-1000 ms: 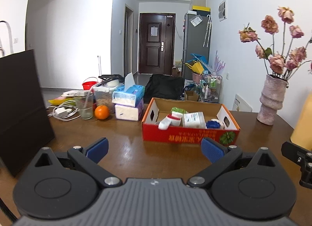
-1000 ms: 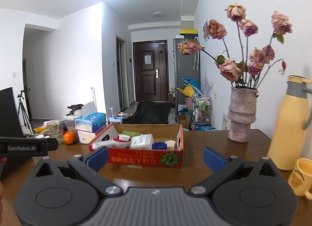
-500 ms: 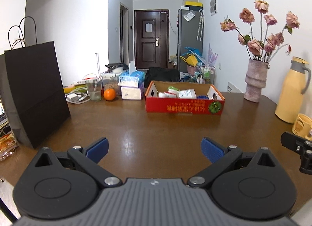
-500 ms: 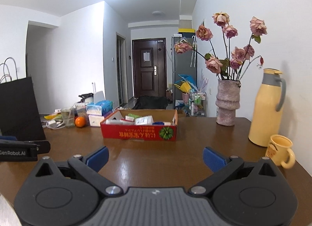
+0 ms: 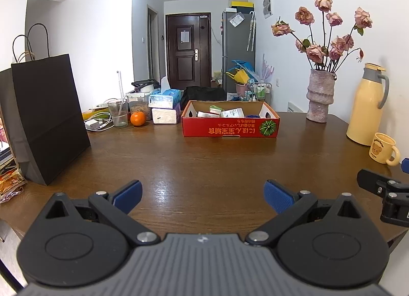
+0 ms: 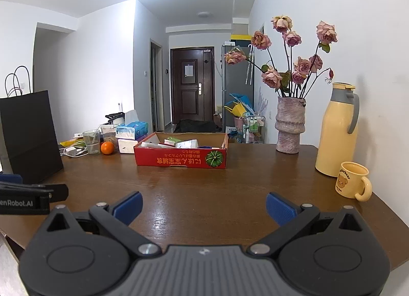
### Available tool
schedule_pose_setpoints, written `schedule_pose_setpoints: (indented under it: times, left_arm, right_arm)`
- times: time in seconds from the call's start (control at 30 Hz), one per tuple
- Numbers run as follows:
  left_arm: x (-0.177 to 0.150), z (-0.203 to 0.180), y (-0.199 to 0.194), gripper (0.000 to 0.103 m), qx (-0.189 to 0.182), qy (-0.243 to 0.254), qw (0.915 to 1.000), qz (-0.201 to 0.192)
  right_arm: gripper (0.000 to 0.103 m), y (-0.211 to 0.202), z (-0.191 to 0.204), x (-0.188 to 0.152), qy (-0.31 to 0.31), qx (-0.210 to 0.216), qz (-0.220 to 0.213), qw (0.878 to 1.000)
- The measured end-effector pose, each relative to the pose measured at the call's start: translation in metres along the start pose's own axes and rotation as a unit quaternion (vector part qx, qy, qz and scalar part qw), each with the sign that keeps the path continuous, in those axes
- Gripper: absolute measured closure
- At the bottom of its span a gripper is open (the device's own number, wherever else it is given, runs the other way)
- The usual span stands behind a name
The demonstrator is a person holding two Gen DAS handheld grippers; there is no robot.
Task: Organize rigid objects
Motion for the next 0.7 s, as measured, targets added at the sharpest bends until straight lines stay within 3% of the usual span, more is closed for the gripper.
schedule_pose_setpoints:
  times: [0.7]
  left_arm:
    - [-0.0022,-0.0014,-0.0071,0.0,-0.003,0.001,1.0,-0.001]
  right_arm:
    - [0.0,-0.0056,0.0017,-0.0017,-0.003,-0.001,-0.001,1.0]
Point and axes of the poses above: each gripper's, at about its wrist camera, not at the fingertips, and y roughly the way its jaws point, z to its left, x to its top, the point moved 7 cm from there along y, roughly the way its jaws point, and after that the axes turned 1 degree about -z, right-handed, at the moved point
